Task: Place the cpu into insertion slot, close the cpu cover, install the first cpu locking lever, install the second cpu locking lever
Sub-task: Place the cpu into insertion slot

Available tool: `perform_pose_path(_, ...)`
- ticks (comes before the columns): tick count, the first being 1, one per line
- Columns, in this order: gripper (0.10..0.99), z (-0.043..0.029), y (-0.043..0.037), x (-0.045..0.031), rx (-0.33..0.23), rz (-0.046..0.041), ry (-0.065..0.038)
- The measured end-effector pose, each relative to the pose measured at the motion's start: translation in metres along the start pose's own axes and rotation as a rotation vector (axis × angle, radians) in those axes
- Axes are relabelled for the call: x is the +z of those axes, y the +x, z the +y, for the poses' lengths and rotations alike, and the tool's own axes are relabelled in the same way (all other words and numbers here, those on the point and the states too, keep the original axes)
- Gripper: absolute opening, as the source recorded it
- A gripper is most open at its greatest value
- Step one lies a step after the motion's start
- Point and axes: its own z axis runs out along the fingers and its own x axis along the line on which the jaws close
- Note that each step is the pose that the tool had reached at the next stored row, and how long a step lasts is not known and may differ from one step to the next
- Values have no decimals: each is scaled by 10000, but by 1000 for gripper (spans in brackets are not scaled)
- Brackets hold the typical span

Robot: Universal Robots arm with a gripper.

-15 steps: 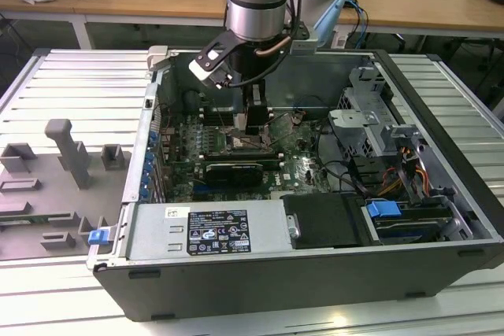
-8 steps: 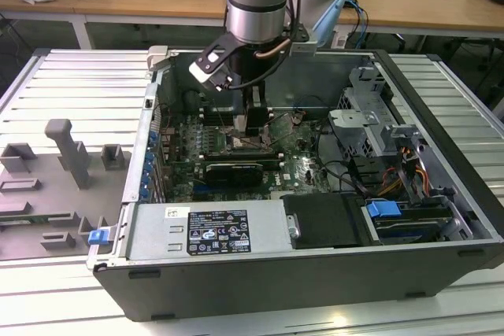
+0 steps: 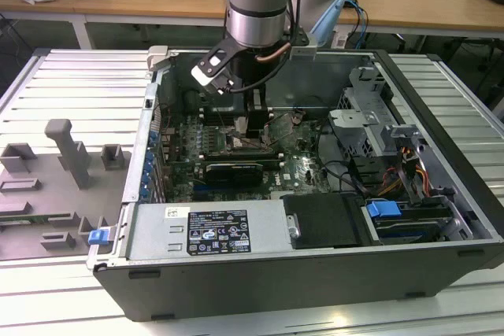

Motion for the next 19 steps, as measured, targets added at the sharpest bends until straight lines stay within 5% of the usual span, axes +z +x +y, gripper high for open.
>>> perform_pose_path(19, 541, -2, 12, 70, 2, 0, 0)
